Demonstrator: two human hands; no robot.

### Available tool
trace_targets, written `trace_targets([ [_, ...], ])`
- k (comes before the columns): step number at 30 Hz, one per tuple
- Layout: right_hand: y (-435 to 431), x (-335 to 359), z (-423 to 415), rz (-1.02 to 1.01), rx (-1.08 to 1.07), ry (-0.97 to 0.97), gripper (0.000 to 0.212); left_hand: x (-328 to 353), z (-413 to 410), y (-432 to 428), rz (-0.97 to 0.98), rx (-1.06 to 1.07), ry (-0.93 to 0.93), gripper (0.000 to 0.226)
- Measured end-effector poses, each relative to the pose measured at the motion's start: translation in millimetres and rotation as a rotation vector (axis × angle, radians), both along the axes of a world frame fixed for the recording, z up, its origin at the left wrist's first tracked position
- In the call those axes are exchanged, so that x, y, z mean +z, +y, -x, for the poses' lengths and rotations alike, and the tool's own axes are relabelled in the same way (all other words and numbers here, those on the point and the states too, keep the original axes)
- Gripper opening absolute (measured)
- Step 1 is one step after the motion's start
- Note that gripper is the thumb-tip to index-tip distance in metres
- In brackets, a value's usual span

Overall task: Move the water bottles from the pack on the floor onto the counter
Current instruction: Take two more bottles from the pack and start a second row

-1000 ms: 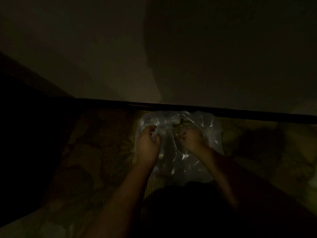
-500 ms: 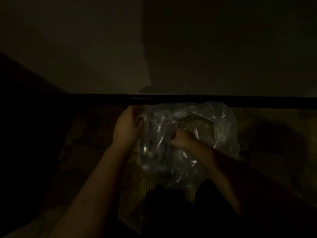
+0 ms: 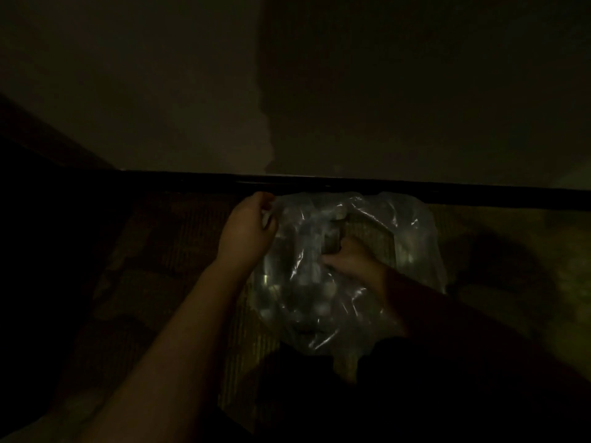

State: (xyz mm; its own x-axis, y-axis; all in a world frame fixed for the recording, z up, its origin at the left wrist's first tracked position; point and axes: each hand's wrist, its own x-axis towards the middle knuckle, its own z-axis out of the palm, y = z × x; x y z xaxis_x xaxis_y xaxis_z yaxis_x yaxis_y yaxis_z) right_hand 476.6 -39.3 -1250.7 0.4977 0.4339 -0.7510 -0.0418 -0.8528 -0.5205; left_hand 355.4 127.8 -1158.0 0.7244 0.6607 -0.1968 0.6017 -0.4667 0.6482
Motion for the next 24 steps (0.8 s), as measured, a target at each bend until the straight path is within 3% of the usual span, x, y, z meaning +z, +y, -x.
trace_targets([
  [2, -12.5, 10.5, -11.0, -0.036, -0.010, -0.078, 0.028, -2.3, -5.3, -2.7, -0.016, -0.041, -0.004, 0.034],
  [8, -32.6, 36.7, -23.9, -0.080, 0.092, -0.339, 0.072, -3.4, -24.9, -15.0, -0.102, -0.114, -0.007, 0.038],
  [11, -34.0, 47.2, -24.9, -0.094, 0.122, -0.413, 0.071, 0.2, -36.2, -29.8, -0.093, -0.194, -0.036, 0.047],
  [18, -29.0, 87.8, -38.6, -0.197, 0.172, -0.331, 0.059, 3.8, -46.5, -51.7, -0.184, -0.597, -0.035, 0.092],
  [24, -8.4, 133.2, -59.0, -0.325, 0.240, -0.110, 0.064, 19.5, -50.9, -39.7, -0.412, -0.597, -0.153, 0.075],
])
